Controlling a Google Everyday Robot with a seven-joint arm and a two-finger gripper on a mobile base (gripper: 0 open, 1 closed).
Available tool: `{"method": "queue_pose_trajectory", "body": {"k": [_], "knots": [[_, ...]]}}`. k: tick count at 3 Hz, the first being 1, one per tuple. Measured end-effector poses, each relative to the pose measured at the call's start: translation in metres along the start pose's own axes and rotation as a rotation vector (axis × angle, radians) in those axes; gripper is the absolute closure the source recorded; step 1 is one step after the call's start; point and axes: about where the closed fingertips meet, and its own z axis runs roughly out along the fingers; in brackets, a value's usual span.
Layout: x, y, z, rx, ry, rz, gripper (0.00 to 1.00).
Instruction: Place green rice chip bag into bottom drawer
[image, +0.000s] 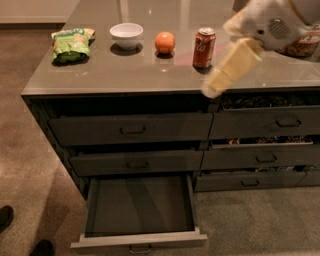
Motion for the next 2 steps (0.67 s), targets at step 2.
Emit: {"method": "queue_pose_trajectory", "body": {"k": [2], "knots": [[-0.0405,-0.0101,0.0367,-0.051,-0.099,0.002,0.0]]}}
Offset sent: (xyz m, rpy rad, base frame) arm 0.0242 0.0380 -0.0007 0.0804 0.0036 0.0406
